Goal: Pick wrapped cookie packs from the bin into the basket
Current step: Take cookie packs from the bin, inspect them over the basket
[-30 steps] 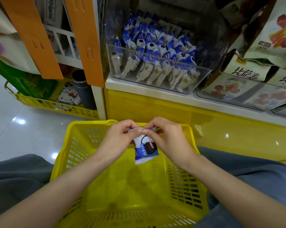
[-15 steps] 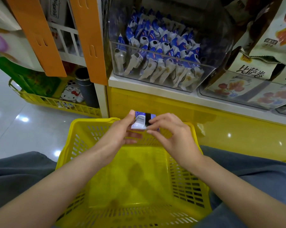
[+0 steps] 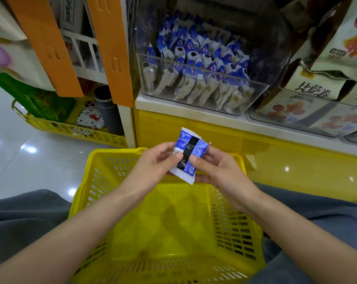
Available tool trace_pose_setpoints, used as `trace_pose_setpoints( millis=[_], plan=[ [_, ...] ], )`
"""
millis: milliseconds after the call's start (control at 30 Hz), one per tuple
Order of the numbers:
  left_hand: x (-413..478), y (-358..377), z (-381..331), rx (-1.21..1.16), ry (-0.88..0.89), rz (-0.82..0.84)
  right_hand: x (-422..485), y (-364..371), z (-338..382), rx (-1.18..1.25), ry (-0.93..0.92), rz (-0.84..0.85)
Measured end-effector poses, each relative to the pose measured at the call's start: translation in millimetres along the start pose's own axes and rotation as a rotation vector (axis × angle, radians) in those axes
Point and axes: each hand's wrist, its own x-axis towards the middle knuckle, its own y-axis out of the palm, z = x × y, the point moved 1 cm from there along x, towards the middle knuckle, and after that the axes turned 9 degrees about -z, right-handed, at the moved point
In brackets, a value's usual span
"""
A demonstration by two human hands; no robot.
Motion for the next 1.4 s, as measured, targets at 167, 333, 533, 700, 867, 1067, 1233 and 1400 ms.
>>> trace_pose_setpoints(
  millis=[167, 333, 533, 700, 867, 1067, 1233, 1400],
  plan=[
    [-1.2, 2.6, 3.1, 0.428, 0.404, -0.218, 2.1, 0.5, -2.3, 0.157, 0.039, -0.072],
    [-2.9, -0.3, 6.4, 0.534, 0.494, -0.178, 2.6, 3.6, -4.0, 0.149, 0.028, -0.044],
    [-7.4, -5.3, 0.0, 0.796, 0.572, -0.103, 3.2, 7.8, -8.5, 0.068, 0.001, -0.114],
    [-13.8, -3.0, -8.2, 1.118, 0.746, -0.101, 2.8, 12.1, -8.4, 0.023, -0.048, -0.142],
    [-15.4, -6.0, -14.6, 1.068, 0.735, -0.112, 5.1, 13.0, -8.7, 0.005, -0.099, -0.134],
    [-11.8, -3.9, -10.2, 0.925, 0.619, -0.154, 10.5, 14.5, -14.4, -0.151, -0.161, -0.149],
    [-12.4, -6.3, -11.8, 1.141, 0.739, -0.102, 10.1, 14.7, -13.3, -0.274, -0.153, -0.077],
    [-9.9, -6.1, -11.0, 1.046, 0.63, -0.114, 7.5, 17.0, -14.9, -0.379, -0.166, -0.058]
  ],
)
